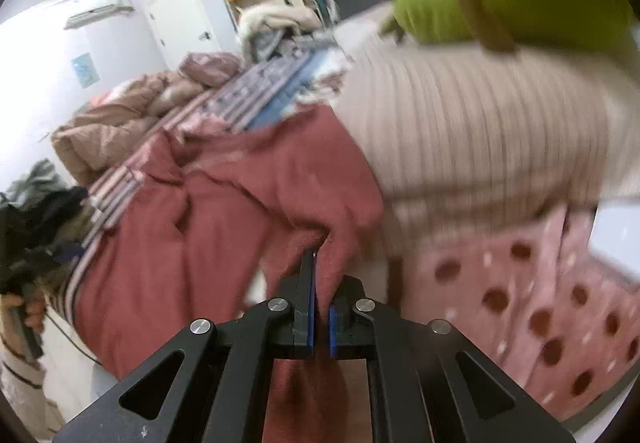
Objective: Fold small clothes
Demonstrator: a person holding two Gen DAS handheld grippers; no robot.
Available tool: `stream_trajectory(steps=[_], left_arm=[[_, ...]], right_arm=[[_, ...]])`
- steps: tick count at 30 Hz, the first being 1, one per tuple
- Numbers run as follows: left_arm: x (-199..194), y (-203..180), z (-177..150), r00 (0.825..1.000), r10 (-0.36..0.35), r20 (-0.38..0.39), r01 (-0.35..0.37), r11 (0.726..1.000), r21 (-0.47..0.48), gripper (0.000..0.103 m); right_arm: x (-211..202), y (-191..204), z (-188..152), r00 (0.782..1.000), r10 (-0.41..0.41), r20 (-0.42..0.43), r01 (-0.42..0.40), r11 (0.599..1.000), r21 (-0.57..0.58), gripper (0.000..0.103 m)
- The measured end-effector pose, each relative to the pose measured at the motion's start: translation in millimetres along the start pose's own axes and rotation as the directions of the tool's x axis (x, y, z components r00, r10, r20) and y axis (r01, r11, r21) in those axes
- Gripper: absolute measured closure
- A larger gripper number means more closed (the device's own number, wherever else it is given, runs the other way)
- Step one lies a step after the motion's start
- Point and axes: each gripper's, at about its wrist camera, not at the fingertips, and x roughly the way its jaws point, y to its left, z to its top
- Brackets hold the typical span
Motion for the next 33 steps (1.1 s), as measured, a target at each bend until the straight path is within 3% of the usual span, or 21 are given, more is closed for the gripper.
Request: stream_trajectory(steps=[3, 6, 8, 10, 14, 17, 18, 20, 21, 22, 24, 26, 28, 33], left_arm=[[-2.6, 2.9, -0.4, 1.0, -0.004, 0.009, 0.004, 1.0, -0.004, 0.034], [-7.8, 6.3, -1.0, 1.0, -0.006, 0.027, 0.006, 1.0, -0.008, 0.034], [-12.6, 9.8, -1.8, 0.999, -0.019, 0.039, 0.019, 1.0, -0.02, 0.034], [-16.7, 12.0, -3.0, 0.999, -0.027, 0.045, 0.028, 0.999, -0.024, 0.033], [-26.5, 13.8, -8.3, 0.998, -0.032, 0.055, 0.033, 0.999, -0.016, 0.031], [-30.9, 16.6, -11.4, 0.998, -0.032, 0.053, 0.033, 0.999, -0.023, 0.03], [-32.0, 16.6, -12.2, 0.998, -0.031, 0.049, 0.032, 0.999, -0.019, 0.03], [-33.5, 15.3, -13.0, 0.998, -0.029, 0.048, 0.029, 1.0, -0.006, 0.029], [-33.7, 14.8, -13.2, 0.998, -0.031, 0.047, 0.031, 1.0, 0.0, 0.029], [-33.0, 14.2, -12.9, 0.998, -0.036, 0.046, 0.036, 0.999, 0.004, 0.028], [-30.0, 12.4, -11.6, 0.998, -0.039, 0.045, 0.039, 0.999, 0.007, 0.028], [-26.1, 10.5, -9.8, 0.998, -0.045, 0.046, 0.044, 0.999, 0.004, 0.028], [-22.9, 8.0, -9.0, 0.998, -0.053, 0.043, 0.053, 0.999, -0.001, 0.027], [-15.7, -0.8, -7.6, 0.999, -0.045, 0.031, 0.045, 0.999, 0.006, 0.027]], right_arm=[[-16.4, 31.3, 28.5, 0.991, 0.133, -0.013, -0.133, 0.988, -0.081, 0.103], [-20.1, 68.3, 51.0, 0.979, 0.203, -0.019, -0.204, 0.968, -0.143, 0.103], [-8.2, 99.2, 65.7, 0.958, 0.281, -0.058, -0.287, 0.947, -0.147, 0.103], [18.0, 127.8, 73.6, 0.925, 0.359, -0.124, -0.373, 0.92, -0.117, 0.103], [88.5, 169.8, 61.4, 0.853, 0.438, -0.283, -0.462, 0.887, -0.021, 0.101], [145.8, 190.5, 33.9, 0.8, 0.431, -0.417, -0.453, 0.89, 0.05, 0.096], [158.0, 193.2, 28.0, 0.798, 0.41, -0.442, -0.432, 0.9, 0.056, 0.09], [155.8, 191.4, 27.5, 0.817, 0.374, -0.439, -0.405, 0.914, 0.025, 0.086], [148.4, 188.0, 29.5, 0.829, 0.366, -0.424, -0.401, 0.916, 0.007, 0.077], [134.1, 180.1, 34.2, 0.849, 0.356, -0.391, -0.393, 0.919, -0.018, 0.06], [104.7, 162.5, 38.1, 0.89, 0.32, -0.324, -0.361, 0.93, -0.073, 0.035], [83.0, 139.5, 38.5, 0.923, 0.254, -0.29, -0.296, 0.949, -0.109, 0.035], [69.7, 117.3, 29.9, 0.941, 0.189, -0.281, -0.232, 0.965, -0.126, 0.034], [71.0, 74.9, -9.1, 0.935, 0.137, -0.327, -0.175, 0.98, -0.09, 0.029]])
